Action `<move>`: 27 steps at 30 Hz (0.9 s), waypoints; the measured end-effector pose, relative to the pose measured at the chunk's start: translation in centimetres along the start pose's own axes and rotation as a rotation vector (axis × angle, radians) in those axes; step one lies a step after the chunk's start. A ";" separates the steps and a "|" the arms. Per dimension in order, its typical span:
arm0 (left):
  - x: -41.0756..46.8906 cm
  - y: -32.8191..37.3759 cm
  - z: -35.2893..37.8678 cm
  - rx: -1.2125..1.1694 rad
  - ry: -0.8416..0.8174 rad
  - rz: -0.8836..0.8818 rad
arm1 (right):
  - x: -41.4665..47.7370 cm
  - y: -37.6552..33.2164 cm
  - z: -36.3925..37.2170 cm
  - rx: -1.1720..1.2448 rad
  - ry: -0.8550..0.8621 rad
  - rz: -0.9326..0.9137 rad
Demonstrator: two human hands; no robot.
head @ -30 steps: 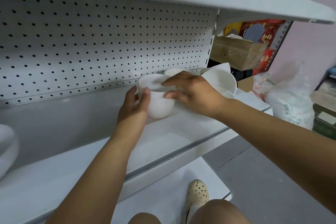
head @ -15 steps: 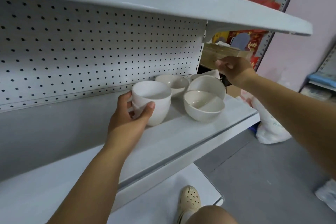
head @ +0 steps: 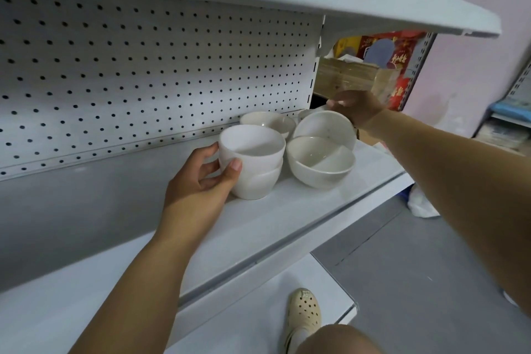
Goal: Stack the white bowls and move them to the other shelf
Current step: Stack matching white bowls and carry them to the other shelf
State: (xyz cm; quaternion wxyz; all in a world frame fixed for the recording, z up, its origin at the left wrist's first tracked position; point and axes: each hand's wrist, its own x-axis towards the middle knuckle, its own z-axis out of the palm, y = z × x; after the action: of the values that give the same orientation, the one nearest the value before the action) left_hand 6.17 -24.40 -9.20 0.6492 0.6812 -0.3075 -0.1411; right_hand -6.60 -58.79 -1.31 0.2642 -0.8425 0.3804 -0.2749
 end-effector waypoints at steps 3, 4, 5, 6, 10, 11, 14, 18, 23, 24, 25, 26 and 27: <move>0.1 -0.1 0.0 -0.004 0.000 0.000 | -1.3 -1.7 0.1 0.005 0.012 0.102; 0.1 -0.2 0.0 0.000 0.002 0.002 | -1.1 -1.3 0.2 0.007 0.036 0.120; 0.1 -0.1 0.0 0.007 0.005 0.002 | -0.9 -1.0 0.2 0.015 0.050 0.121; 0.0 -0.1 0.0 0.016 0.009 0.002 | -0.9 -1.1 0.1 0.015 0.062 0.128; -0.1 0.1 0.0 0.036 0.007 0.006 | -0.8 -1.2 -0.2 0.040 0.101 0.106; -0.2 0.1 0.0 0.034 0.005 0.007 | -1.0 -1.4 -0.3 0.053 0.122 0.082; -0.2 0.3 0.0 0.045 0.004 0.015 | -1.3 -2.0 -0.7 0.087 0.183 0.070; -0.3 0.4 0.0 0.072 -0.011 0.044 | -1.6 -2.7 -1.0 0.181 0.215 0.024; -0.6 0.2 -0.1 0.140 -0.082 0.079 | -2.6 -4.2 -1.2 0.155 0.228 -0.059; -0.6 0.2 -0.1 0.148 -0.085 0.085 | -2.8 -4.4 -1.1 0.177 0.236 -0.063; -0.5 0.1 -0.1 0.153 -0.085 0.090 | -3.2 -4.6 -1.1 0.216 0.236 -0.077; -0.5 0.1 -0.1 0.157 -0.084 0.094 | -3.5 -4.7 -1.0 0.276 0.233 -0.088; -0.4 0.0 -0.1 0.157 -0.084 0.099 | -3.9 -5.0 -0.9 0.344 0.233 -0.097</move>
State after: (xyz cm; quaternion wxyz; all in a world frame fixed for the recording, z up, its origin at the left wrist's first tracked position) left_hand 5.92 -24.06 -9.26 0.5865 0.7075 -0.3779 -0.1129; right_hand -6.93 -53.06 1.55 0.3447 -0.7649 0.3150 -0.4436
